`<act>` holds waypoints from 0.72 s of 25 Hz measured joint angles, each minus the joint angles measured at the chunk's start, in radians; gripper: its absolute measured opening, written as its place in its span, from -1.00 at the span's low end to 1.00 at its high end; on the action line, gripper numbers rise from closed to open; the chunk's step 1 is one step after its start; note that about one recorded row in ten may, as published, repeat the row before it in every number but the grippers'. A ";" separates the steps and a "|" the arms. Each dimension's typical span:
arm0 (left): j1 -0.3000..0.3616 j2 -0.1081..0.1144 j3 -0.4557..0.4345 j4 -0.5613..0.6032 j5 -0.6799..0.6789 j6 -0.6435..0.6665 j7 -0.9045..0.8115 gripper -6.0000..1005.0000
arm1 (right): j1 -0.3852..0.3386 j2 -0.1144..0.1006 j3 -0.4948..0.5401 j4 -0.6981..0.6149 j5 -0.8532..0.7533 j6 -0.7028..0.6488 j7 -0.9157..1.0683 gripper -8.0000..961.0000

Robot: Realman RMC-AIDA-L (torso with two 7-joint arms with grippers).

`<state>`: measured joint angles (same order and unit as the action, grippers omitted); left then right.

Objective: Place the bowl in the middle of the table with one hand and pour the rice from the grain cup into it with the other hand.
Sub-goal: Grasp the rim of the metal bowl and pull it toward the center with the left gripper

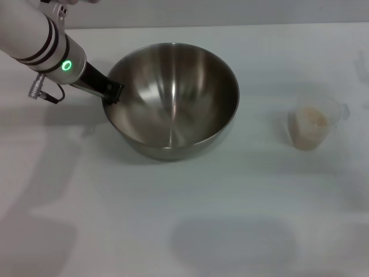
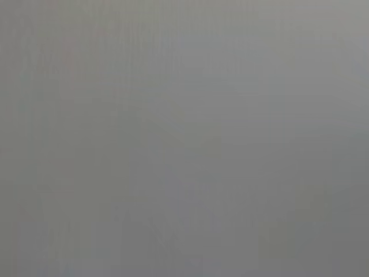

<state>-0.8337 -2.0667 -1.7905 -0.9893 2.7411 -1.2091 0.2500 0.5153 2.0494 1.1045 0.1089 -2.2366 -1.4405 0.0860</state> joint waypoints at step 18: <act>-0.006 0.006 -0.094 0.000 -0.087 -0.015 0.056 -0.93 | 0.003 0.000 0.000 0.000 0.000 0.000 0.000 0.47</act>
<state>-0.8392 -2.0605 -1.8849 -0.9891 2.6545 -1.2237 0.3062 0.5182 2.0494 1.1045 0.1085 -2.2366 -1.4404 0.0859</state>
